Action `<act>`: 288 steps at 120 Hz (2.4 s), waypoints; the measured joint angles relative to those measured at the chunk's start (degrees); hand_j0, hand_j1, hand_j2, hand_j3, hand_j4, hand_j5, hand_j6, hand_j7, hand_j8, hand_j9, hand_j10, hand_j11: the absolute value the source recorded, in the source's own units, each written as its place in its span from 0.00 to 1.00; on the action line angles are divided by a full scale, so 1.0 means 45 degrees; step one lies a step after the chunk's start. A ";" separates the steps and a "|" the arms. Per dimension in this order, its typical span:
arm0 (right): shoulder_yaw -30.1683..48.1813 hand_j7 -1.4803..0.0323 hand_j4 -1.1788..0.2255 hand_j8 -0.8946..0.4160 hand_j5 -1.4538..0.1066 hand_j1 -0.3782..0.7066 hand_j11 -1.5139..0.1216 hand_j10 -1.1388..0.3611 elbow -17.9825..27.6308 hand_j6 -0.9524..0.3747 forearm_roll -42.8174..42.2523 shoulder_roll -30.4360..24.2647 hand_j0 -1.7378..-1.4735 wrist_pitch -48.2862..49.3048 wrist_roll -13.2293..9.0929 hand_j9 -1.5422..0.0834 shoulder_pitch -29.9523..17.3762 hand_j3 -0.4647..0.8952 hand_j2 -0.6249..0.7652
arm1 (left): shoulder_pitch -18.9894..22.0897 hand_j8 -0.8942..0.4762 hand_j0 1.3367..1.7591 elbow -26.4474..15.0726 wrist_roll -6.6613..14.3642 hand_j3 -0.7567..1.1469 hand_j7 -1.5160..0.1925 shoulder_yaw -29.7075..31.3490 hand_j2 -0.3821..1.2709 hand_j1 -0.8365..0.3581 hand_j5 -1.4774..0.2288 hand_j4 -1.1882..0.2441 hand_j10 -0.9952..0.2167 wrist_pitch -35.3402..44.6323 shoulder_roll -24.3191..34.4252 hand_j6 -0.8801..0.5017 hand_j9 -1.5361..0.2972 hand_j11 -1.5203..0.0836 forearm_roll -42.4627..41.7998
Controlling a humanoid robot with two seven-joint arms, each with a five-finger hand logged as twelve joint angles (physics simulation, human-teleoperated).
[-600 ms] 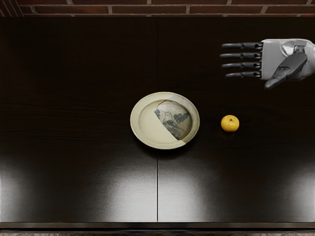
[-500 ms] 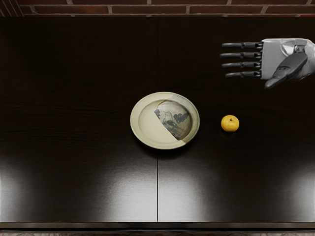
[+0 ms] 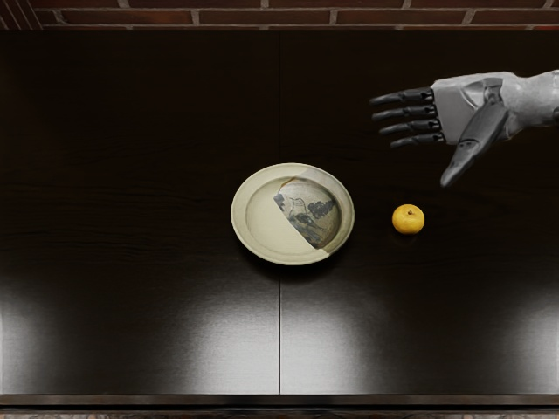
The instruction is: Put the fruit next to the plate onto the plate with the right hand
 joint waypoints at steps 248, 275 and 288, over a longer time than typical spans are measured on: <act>-1.4442 0.83 0.71 0.55 0.78 0.22 0.78 0.64 0.4934 0.58 -0.4938 0.6312 0.30 -1.5563 0.0000 0.81 0.6617 0.34 0.42 | 0.0038 0.65 0.76 0.0019 0.0001 0.40 0.89 0.0004 0.23 0.99 0.87 0.83 0.82 0.0000 0.0000 0.64 0.84 0.95 -0.0001; -1.4540 0.83 0.71 0.55 0.79 0.22 0.79 0.64 0.4208 0.58 -0.4788 0.6830 0.30 -1.5564 0.0000 0.81 0.6467 0.34 0.42 | 0.0004 0.65 0.76 0.0019 0.0001 0.40 0.89 0.0003 0.23 0.99 0.87 0.83 0.82 0.0000 0.0000 0.64 0.84 0.95 -0.0001; -1.4551 0.83 0.71 0.55 0.79 0.22 0.79 0.64 0.3793 0.58 -0.4744 0.6910 0.30 -1.5564 0.0000 0.81 0.6348 0.34 0.42 | -0.0055 0.65 0.76 0.0018 0.0001 0.40 0.89 0.0003 0.23 0.99 0.87 0.83 0.82 0.0000 0.0000 0.64 0.84 0.95 -0.0001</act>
